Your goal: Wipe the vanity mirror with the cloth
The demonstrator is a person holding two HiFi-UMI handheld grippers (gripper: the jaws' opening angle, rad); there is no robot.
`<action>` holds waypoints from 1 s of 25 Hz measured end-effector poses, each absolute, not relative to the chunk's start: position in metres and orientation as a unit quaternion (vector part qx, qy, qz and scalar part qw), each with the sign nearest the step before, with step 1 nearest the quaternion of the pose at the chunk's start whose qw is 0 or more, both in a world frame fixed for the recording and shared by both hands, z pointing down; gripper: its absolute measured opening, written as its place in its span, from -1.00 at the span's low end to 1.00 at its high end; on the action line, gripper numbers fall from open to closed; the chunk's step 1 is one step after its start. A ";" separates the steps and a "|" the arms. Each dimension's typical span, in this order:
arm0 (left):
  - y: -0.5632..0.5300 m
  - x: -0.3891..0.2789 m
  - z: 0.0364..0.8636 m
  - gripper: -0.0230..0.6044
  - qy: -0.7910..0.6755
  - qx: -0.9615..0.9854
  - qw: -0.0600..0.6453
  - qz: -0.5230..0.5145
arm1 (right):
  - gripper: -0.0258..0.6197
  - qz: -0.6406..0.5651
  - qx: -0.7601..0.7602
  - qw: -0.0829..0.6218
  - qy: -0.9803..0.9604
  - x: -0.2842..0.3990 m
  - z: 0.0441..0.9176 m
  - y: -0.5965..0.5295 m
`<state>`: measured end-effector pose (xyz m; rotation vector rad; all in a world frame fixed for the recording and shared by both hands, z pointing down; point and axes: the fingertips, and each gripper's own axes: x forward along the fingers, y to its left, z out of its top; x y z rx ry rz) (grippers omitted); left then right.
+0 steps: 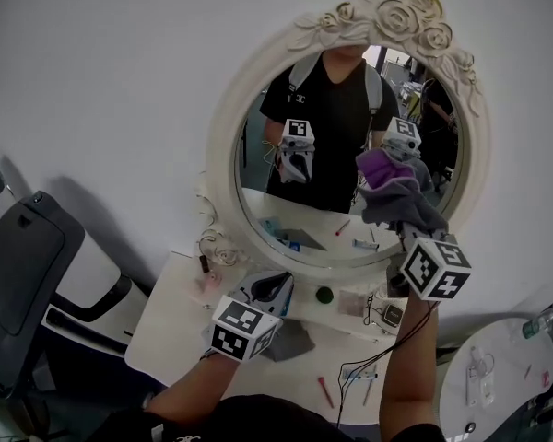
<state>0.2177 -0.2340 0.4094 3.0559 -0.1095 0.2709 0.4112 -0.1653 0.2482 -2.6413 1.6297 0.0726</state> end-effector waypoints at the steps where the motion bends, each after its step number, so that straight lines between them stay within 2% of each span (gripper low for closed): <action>1: -0.237 0.216 0.409 -0.93 -0.039 0.995 0.036 0.087 | -0.83 0.032 -0.841 0.032 0.539 0.410 0.227 -0.168; 5: -0.250 0.208 0.408 -0.93 -0.053 0.994 0.039 0.084 | -0.83 0.073 -0.824 0.044 0.561 0.412 0.148 -0.180; 9: -0.257 0.206 0.410 -0.93 -0.059 0.994 0.043 0.084 | -0.83 0.103 -0.819 0.013 0.565 0.411 0.101 -0.195; 12: -0.258 0.210 0.411 -0.93 -0.056 0.994 0.044 0.084 | -0.83 0.106 -0.817 0.003 0.566 0.409 0.091 -0.200; 17: -0.258 0.216 0.413 -0.93 -0.048 0.994 0.040 0.091 | -0.83 0.124 -0.823 0.041 0.554 0.414 0.069 -0.190; 22: -0.263 0.219 0.416 -0.93 -0.049 0.993 0.040 0.095 | -0.83 0.221 -0.853 0.011 0.473 0.414 0.061 -0.188; 25: -0.269 0.221 0.422 -0.93 -0.053 0.992 0.047 0.101 | -0.83 0.243 -0.851 0.031 0.465 0.414 0.064 -0.186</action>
